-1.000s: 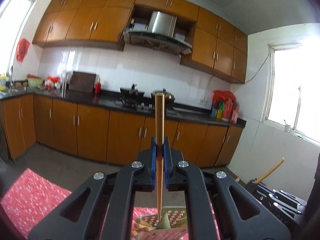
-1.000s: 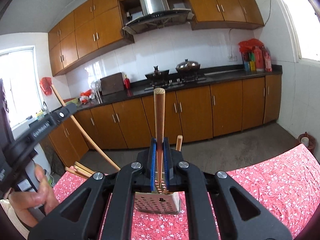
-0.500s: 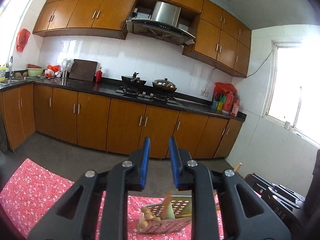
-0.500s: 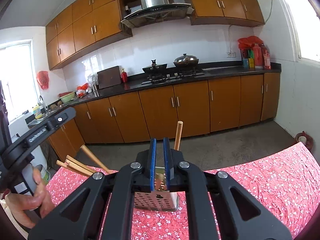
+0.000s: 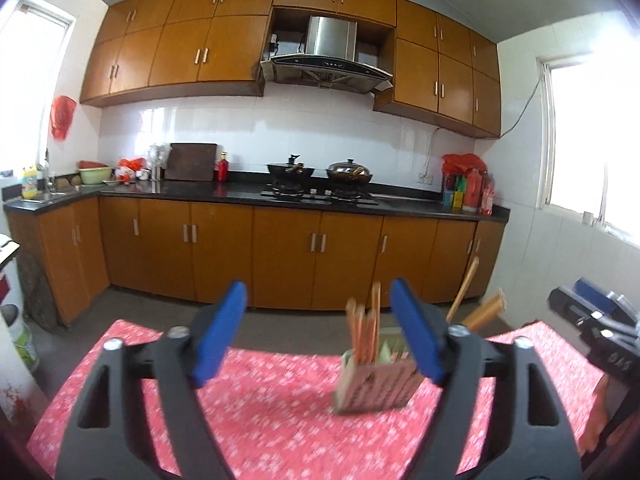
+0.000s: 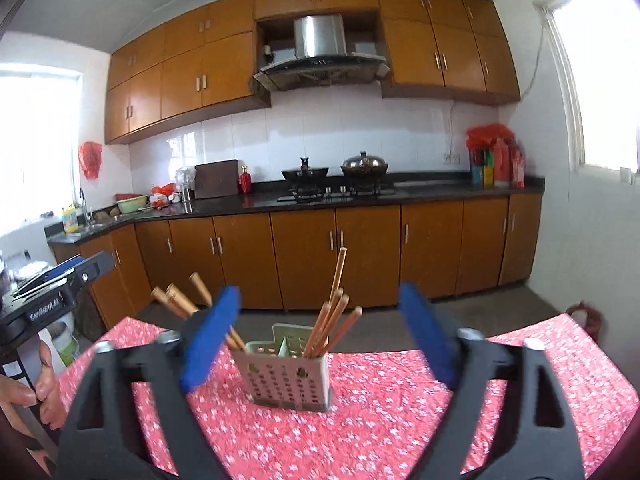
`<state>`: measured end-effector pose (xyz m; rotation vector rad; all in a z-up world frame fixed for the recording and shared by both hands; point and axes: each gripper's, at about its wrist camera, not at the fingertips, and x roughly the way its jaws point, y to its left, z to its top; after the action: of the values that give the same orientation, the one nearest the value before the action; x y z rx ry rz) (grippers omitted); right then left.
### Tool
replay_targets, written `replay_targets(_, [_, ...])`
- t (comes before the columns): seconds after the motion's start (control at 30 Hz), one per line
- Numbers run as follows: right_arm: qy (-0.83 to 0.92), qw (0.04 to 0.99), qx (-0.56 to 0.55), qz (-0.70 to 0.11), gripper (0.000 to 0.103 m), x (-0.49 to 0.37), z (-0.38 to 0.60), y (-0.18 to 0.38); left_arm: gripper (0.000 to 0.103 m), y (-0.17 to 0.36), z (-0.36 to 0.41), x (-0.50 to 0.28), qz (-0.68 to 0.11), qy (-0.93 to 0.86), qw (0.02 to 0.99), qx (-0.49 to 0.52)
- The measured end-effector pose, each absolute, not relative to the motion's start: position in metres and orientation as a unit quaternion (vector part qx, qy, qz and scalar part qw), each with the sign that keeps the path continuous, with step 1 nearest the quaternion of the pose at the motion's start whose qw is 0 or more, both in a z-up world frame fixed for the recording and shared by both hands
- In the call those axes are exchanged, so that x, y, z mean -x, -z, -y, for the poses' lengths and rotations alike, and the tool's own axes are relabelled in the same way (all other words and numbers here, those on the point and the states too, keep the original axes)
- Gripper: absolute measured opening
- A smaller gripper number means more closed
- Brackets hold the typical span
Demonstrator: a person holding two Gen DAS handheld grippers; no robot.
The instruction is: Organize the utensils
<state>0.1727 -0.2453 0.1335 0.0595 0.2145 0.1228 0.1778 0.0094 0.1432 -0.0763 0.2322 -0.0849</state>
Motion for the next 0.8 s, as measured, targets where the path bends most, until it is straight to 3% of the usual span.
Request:
replay_targets(0.07, [-0.056, 0.993, -0.021, -0.098, 0.101, -0.158, 0.240, -0.128, 0.090, -0.129, -0.009, -0.157, -0.118, 0.033, 0.992, 0.027])
replay_targets(0.2, [-0.039, 0.995, -0.010, -0.091, 0.101, -0.129, 0.231, -0.111, 0.099, -0.107, -0.005, -0.122, -0.117, 0.016, 0.993, 0.001])
replay_targets(0.8, [-0.004, 0.990, 0.011, -0.140, 0.101, -0.074, 0.225, -0.030, 0.099, -0.025, 0.007, -0.050, -0.151, 0.000, 0.988, -0.036])
